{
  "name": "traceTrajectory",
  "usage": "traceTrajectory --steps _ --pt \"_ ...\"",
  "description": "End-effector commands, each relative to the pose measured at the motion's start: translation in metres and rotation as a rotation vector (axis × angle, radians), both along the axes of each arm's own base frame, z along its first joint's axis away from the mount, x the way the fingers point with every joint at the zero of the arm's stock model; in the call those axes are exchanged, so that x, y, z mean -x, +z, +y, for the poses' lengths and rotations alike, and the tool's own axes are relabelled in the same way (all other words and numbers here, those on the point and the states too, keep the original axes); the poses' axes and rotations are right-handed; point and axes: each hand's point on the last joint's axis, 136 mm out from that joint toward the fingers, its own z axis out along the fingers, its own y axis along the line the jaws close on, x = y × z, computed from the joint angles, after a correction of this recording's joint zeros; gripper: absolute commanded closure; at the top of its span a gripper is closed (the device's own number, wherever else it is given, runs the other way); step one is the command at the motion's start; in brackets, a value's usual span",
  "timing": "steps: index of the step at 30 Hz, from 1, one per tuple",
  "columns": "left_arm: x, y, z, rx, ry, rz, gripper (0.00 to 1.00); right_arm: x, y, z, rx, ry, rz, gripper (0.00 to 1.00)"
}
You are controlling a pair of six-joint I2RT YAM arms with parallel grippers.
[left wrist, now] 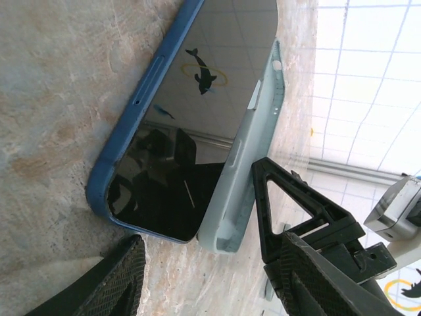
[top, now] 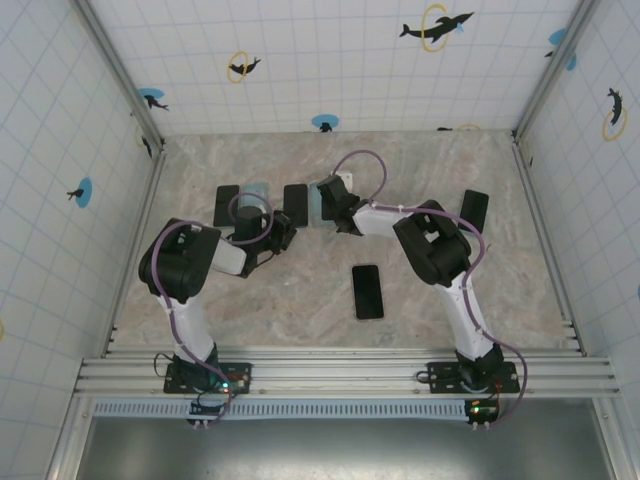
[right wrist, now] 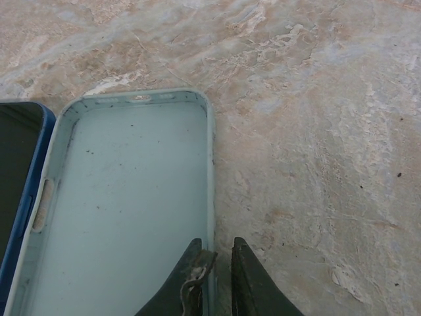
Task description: Take the phone out of the phone case
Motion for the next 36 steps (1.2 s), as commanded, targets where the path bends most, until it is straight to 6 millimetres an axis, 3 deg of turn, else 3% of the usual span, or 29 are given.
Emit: traceTrajectory --steps 1,6,10,15,18,20,26,36 --pt "0.001 0.009 0.003 0.005 -0.001 -0.022 0.43 0.002 -0.003 0.009 -0.018 0.014 0.024 0.83" --pt "-0.002 0.020 0.001 0.002 -0.016 -0.045 0.41 0.005 0.019 0.014 -0.082 0.037 0.010 0.81" --pt "-0.003 0.034 0.003 -0.038 -0.029 -0.076 0.38 0.008 0.039 0.010 -0.119 0.042 -0.008 0.74" --pt "-0.003 0.058 0.009 -0.188 -0.080 -0.135 0.31 0.013 0.077 -0.007 -0.187 0.046 -0.054 0.63" --pt "0.001 0.075 0.014 -0.293 -0.122 -0.177 0.24 0.028 0.095 -0.019 -0.180 0.102 -0.072 0.54" --pt "0.006 0.085 0.020 -0.367 -0.143 -0.198 0.17 0.043 0.101 -0.029 -0.151 0.136 -0.078 0.43" --pt "0.027 0.103 0.027 -0.457 -0.219 -0.251 0.04 0.098 0.100 -0.057 -0.137 0.219 -0.022 0.27" --pt "0.067 0.103 0.044 -0.538 -0.261 -0.260 0.02 0.192 0.073 -0.095 -0.099 0.242 0.150 0.09"
